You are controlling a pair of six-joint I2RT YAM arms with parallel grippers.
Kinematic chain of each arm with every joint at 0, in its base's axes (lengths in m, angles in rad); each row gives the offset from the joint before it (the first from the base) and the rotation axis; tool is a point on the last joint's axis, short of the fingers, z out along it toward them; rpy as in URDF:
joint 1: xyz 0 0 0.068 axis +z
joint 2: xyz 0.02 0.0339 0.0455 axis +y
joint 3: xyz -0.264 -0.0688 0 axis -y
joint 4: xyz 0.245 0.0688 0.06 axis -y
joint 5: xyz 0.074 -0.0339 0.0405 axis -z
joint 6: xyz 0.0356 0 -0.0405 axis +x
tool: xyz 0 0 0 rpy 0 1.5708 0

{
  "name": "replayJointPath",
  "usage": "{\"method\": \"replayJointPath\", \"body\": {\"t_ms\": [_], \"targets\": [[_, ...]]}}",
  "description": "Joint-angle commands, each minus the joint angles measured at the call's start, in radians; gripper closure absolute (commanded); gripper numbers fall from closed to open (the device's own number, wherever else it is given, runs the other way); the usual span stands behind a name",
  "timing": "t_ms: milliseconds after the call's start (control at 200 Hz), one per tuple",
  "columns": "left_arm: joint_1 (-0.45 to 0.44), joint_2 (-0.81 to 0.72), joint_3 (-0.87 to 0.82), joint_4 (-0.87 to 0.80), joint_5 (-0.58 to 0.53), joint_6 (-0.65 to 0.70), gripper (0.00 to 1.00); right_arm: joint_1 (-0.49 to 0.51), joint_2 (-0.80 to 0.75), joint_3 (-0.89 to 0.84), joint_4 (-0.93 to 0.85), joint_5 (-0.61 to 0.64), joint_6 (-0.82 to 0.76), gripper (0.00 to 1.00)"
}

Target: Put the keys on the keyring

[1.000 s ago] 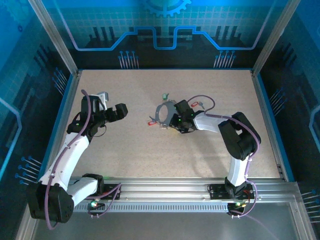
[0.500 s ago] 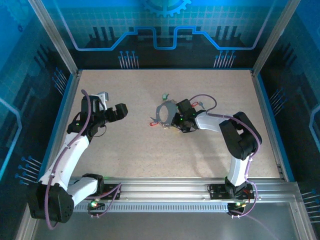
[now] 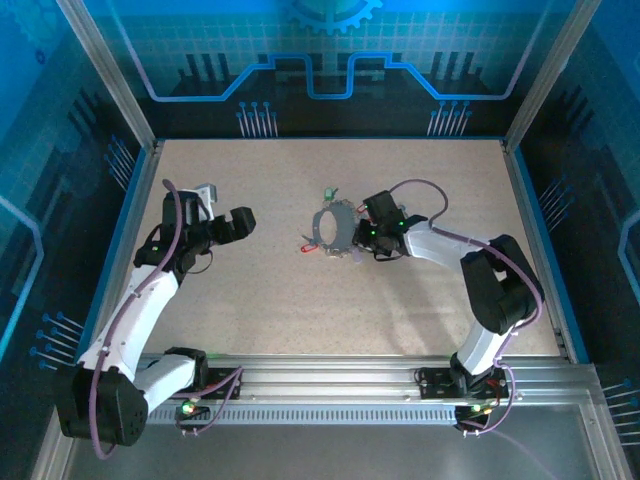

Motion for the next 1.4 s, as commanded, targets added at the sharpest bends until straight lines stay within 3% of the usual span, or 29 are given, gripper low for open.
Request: {"method": "replayJointPath", "body": {"t_ms": [0, 185, 530, 1176, 1396], "targets": [[-0.004, -0.007, -0.007, 0.006, 0.017, -0.002, 0.01, 0.027, 0.005, 0.032, -0.037, -0.03, -0.019, 0.79], [-0.004, -0.009, -0.011, 0.004, 0.012, -0.003, 0.01, 0.054, 0.078, 0.08, -0.039, -0.049, -0.01, 0.81], [-0.004, -0.003, -0.008, 0.003, 0.014, -0.001, 0.01, 0.062, 0.149, 0.111, -0.057, -0.051, -0.027, 0.74], [-0.004, 0.003, -0.008, 0.004, 0.015, -0.002, 0.01, 0.065, 0.188, 0.112, -0.036, -0.072, -0.021, 0.78], [-0.004, 0.004, -0.008, 0.003, 0.015, -0.002, 0.01, 0.065, 0.184, 0.106, -0.022, -0.072, -0.025, 0.85]]}}
